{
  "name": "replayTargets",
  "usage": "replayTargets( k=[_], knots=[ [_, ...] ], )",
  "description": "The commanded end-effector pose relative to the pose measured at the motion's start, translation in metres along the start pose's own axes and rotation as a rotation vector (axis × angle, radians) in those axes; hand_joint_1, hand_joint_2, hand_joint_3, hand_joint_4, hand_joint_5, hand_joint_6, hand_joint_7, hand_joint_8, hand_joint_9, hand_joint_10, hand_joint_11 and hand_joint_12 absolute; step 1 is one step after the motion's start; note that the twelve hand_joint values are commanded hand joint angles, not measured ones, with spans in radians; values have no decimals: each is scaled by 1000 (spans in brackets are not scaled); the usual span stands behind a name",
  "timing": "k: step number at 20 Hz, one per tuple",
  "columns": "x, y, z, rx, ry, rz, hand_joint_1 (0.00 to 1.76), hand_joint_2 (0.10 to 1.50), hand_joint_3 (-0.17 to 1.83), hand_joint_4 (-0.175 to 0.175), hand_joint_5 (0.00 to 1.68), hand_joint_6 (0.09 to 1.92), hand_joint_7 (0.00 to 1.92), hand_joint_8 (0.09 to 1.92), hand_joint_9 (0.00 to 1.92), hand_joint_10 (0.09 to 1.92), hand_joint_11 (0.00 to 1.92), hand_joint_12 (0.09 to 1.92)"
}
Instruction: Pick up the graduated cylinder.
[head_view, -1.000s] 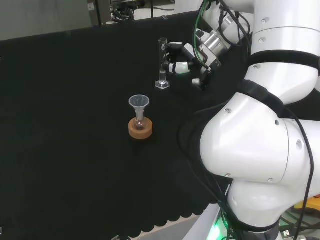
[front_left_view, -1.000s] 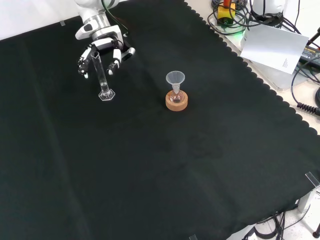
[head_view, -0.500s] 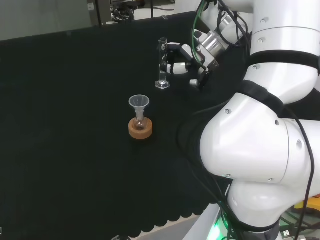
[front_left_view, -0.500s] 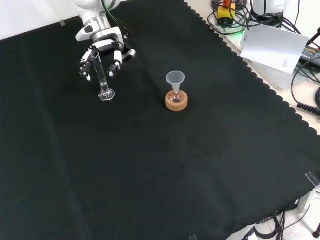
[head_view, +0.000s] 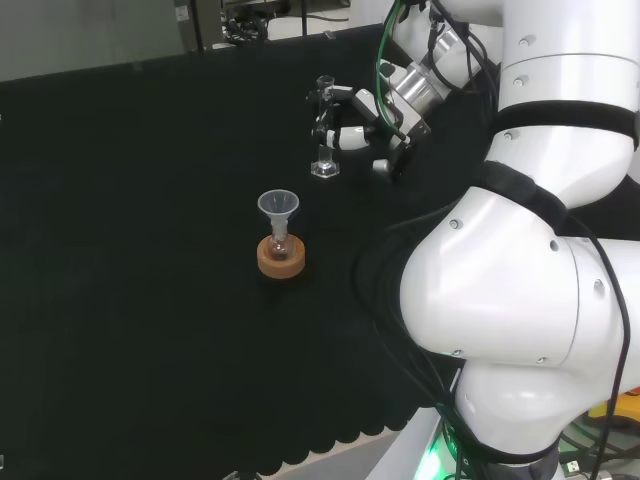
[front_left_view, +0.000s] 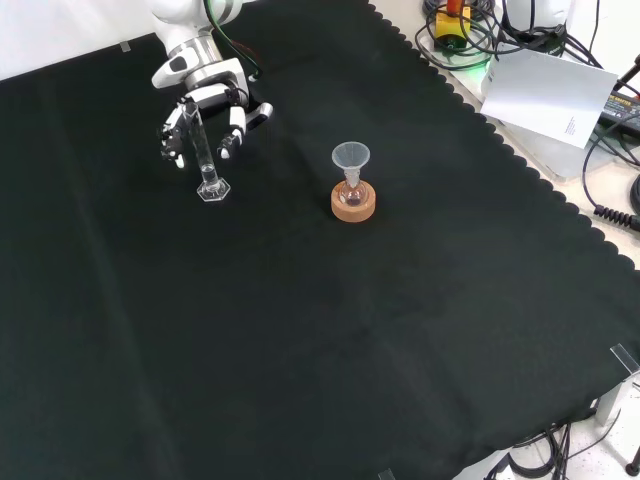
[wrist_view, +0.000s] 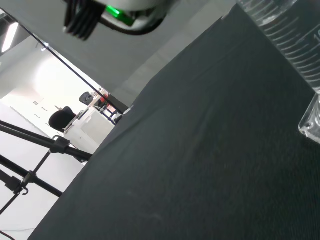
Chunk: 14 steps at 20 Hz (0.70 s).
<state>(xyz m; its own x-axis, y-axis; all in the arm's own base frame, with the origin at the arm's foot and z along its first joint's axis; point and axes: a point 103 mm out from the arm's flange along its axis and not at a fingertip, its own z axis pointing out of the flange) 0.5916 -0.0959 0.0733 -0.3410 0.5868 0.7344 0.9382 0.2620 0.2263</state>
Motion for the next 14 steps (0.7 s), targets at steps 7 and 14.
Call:
replayTargets(
  k=[7,14],
  knots=[
    [-5,-4,-7,-16,-4,15,1017,778,520,-35,701,515,643,644,1018,359,875,1023],
    [0,0,-2,5,27,-7,1049,782,512,-33,731,520,680,628,1075,293,941,968]
  ],
)
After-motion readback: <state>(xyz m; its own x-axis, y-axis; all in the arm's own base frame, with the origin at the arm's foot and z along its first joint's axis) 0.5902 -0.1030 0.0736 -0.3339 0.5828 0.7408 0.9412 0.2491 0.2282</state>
